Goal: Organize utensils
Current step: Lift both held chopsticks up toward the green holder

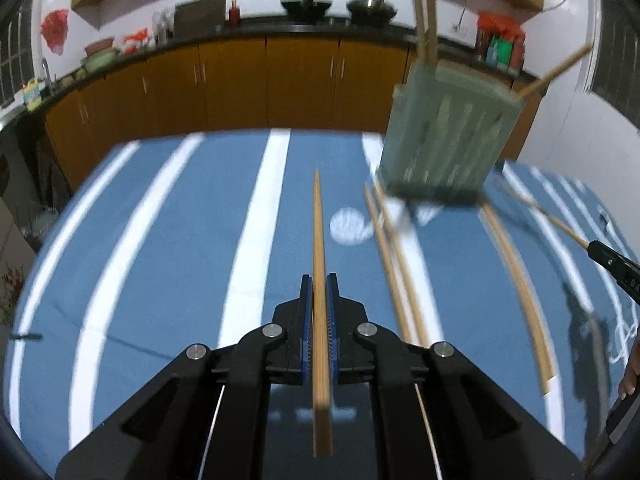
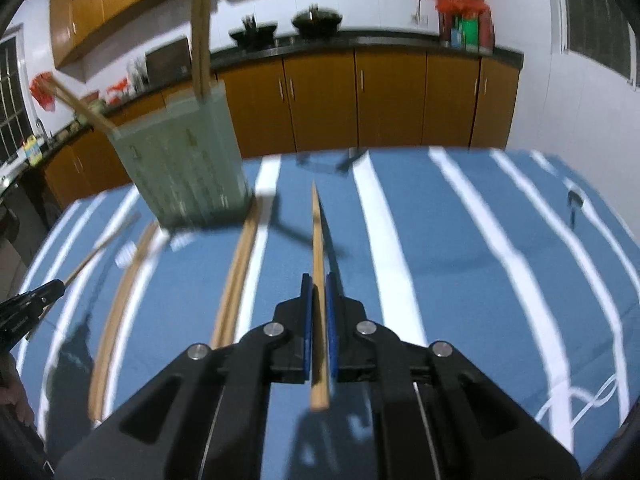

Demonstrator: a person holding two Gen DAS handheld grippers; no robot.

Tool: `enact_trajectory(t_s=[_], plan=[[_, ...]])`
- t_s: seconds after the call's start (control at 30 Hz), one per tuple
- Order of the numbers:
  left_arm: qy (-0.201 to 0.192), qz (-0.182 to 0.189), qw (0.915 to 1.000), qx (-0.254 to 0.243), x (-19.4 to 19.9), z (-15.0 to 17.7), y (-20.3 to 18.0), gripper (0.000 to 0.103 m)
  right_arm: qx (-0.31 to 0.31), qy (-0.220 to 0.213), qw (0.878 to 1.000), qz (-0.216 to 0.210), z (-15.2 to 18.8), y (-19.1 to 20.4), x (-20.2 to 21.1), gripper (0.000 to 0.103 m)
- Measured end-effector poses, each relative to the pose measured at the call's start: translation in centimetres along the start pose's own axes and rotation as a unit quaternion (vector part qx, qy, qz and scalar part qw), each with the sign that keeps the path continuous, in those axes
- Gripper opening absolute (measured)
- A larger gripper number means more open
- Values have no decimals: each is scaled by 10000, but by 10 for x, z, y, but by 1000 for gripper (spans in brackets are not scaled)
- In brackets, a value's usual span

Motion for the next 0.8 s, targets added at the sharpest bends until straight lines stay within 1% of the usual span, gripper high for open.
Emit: enact_trajectory(t_s=[0.13, 0.23, 0.33, 0.5, 0.6, 0.7, 0.8], plan=[[-436, 111, 9989, 155, 25, -24, 4, 7, 109, -513, 9986, -86, -26, 9, 28, 8], [-668, 222, 9970, 312, 40, -39, 8, 7, 170, -736, 9970, -147, -39, 13, 41, 8], [-798, 246, 9958, 371, 47, -49, 9, 7, 199, -844, 9961, -184, -45, 15, 49, 8], [-908, 254, 9949, 358, 53, -60, 9, 7, 205, -973, 9948, -240, -55, 18, 54, 8], [-1075, 320, 9931, 329, 63, -73, 9, 7, 225, -1152, 9924, -371, -70, 21, 68, 8], [-1241, 422, 9909, 311, 78, -84, 9, 7, 270, -1357, 9886, -594, -88, 28, 86, 8], [-1406, 565, 9880, 296, 93, -95, 6, 7, 306, -1532, 9835, -907, -103, 37, 106, 8]])
Point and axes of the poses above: each gripper's, at about its wrist camera, not at the fingertips, and x roughly against the way its jaws point, y to its left, z to its underside, the point moved 4 cm from there along -x, roughly the way its jaws point, and after that the axes turned 10 degrees about -z, right-handed, at the moved point
